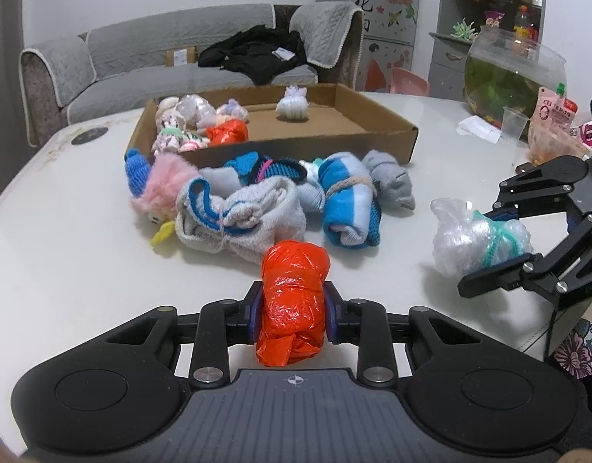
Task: Organize objects
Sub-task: 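Grasp the orange plastic bundle with the left gripper while the right grasps the teal-tied clear bundle, then carry both bundles into the box and lower them beside the others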
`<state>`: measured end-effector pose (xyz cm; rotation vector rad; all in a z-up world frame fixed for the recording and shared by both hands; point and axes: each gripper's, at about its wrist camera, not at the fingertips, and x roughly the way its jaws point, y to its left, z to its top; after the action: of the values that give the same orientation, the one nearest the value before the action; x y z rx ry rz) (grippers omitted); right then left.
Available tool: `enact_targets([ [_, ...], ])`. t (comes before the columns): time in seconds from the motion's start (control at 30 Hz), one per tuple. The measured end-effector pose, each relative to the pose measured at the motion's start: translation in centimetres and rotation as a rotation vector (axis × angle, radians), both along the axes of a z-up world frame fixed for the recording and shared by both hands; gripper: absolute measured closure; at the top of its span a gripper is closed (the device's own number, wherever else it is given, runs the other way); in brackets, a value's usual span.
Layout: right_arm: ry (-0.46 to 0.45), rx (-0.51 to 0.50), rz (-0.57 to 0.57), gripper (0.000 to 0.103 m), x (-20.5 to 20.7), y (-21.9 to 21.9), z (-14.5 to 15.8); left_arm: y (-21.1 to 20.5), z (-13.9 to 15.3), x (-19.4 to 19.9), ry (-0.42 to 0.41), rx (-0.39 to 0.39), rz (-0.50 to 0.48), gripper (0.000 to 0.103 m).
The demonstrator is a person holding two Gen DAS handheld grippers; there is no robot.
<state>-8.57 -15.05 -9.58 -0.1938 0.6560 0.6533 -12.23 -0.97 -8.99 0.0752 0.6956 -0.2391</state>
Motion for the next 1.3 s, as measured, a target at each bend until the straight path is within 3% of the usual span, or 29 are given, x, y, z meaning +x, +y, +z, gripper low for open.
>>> enact_targets([
  [0.2,-0.022,0.005,-0.046,0.064,0.0,-2.2,1.3,1.8,2.0,0.1,-0.045,0.008,0.018,0.067],
  [0.4,-0.085,-0.003,-0.126,0.064,0.6,-5.5,4.5,5.9,6.6,2.2,-0.13,-0.006,0.079,0.067],
  [0.83,-0.22,-0.105,-0.191,0.064,4.6,-9.7,12.0,9.1,13.0,9.4,-0.216,-0.027,0.086,0.067],
  [0.93,-0.233,-0.124,-0.189,0.064,5.8,-10.0,13.2,9.5,13.1,11.4,-0.233,0.016,0.077,0.067],
  [1.07,-0.242,-0.142,-0.174,0.064,7.7,-9.9,14.0,10.3,11.8,15.0,-0.183,0.025,0.095,0.067],
  [1.3,-0.227,-0.166,-0.124,0.064,11.3,-8.7,13.9,8.8,11.3,19.5,-0.164,0.085,0.062,0.067],
])
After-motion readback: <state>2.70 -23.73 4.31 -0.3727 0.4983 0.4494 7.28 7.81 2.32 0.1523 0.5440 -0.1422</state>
